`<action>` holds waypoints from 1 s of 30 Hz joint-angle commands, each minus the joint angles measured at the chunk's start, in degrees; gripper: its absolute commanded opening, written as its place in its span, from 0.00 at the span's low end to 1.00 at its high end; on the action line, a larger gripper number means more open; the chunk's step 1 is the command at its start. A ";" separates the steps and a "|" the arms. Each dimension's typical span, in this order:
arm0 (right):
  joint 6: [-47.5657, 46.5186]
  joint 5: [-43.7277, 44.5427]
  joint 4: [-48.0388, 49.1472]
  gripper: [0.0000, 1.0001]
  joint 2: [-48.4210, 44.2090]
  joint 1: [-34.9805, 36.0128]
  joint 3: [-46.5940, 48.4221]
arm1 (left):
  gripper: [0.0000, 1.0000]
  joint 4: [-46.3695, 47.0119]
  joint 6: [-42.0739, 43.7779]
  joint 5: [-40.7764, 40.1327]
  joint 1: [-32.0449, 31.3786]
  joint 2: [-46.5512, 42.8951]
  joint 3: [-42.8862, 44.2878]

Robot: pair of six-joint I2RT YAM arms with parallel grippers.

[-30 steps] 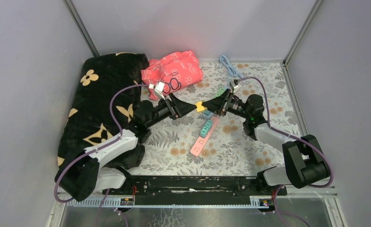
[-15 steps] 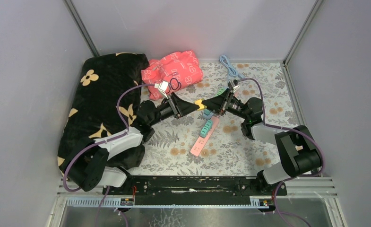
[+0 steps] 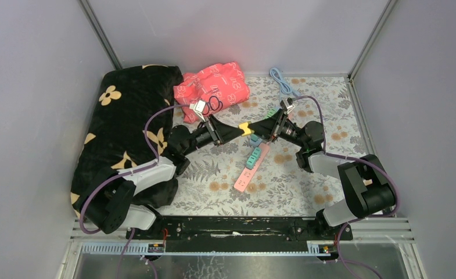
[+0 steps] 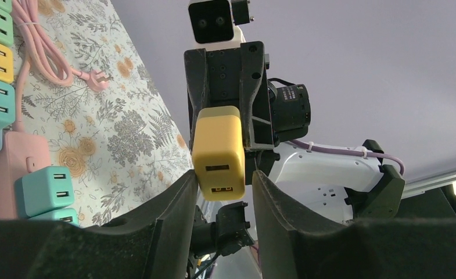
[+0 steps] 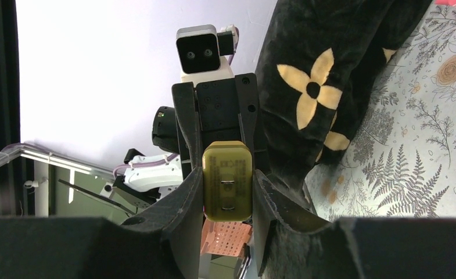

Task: Insert the plug
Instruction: Adjust the plug.

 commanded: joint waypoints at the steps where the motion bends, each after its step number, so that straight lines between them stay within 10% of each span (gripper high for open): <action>1: -2.33 0.61 0.37 0.01 -1.95 1.10 0.81 | 0.45 8.18 -1.58 0.79 -0.23 -0.02 -1.07; 13: -6.33 0.70 -2.77 0.02 -1.81 3.84 1.12 | 0.37 12.88 -5.84 -1.94 -0.33 0.62 -3.43; 19: -7.11 0.69 -3.02 0.05 -1.05 4.62 1.17 | 0.16 14.87 -6.95 -1.57 -0.36 1.53 -4.46; 30: -18.72 2.31 -21.53 0.52 -7.16 4.62 1.49 | 0.00 -1.28 2.71 -3.95 -0.33 -6.57 -6.21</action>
